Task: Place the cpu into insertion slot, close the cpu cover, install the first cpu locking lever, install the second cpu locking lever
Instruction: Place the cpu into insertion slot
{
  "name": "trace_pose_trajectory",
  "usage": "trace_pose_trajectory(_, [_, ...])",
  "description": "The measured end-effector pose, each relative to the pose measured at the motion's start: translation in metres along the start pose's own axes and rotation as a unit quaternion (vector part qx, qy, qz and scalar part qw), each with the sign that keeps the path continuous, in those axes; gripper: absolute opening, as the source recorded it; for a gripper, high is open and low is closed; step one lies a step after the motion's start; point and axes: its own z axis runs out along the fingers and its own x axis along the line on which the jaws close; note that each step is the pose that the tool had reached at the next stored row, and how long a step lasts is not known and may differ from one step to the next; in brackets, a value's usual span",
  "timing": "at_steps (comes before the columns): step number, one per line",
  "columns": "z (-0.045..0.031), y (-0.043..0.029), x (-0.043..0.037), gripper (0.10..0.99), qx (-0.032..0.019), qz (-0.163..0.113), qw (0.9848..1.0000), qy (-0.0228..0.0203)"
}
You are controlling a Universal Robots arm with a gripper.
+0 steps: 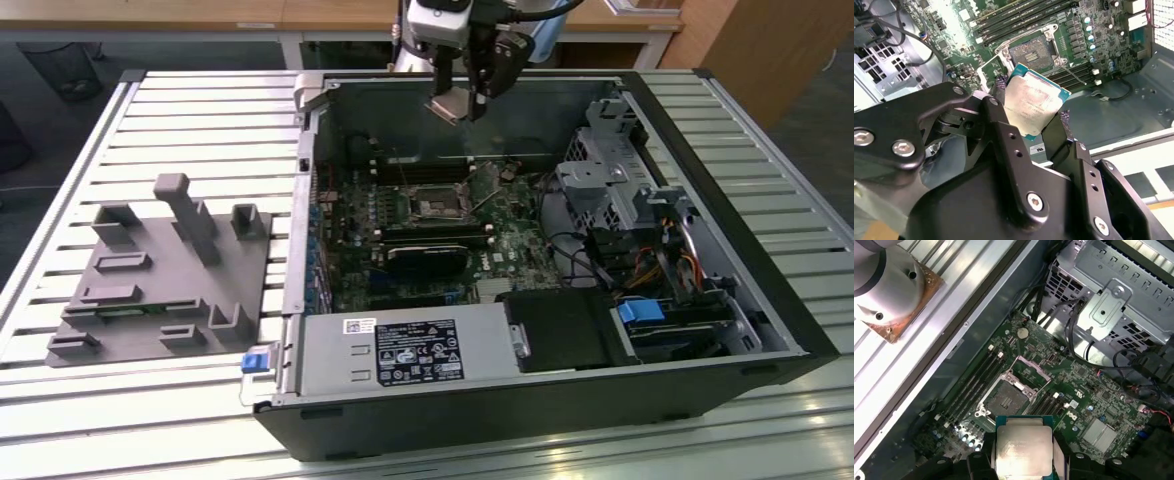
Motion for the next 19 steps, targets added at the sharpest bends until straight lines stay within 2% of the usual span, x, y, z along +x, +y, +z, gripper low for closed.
trace_pose_trajectory(9, [0.0003, -0.0002, 0.0001, 0.541, -0.0008, 0.038, 0.9993, -0.0033])
trace_pose_trajectory(14, [0.0004, -0.0003, 0.0002, 0.541, -0.0013, 0.066, 0.9978, -0.0058])
trace_pose_trajectory(19, [0.0006, -0.0003, 0.0002, 0.541, -0.0017, 0.093, 0.9956, -0.0083])
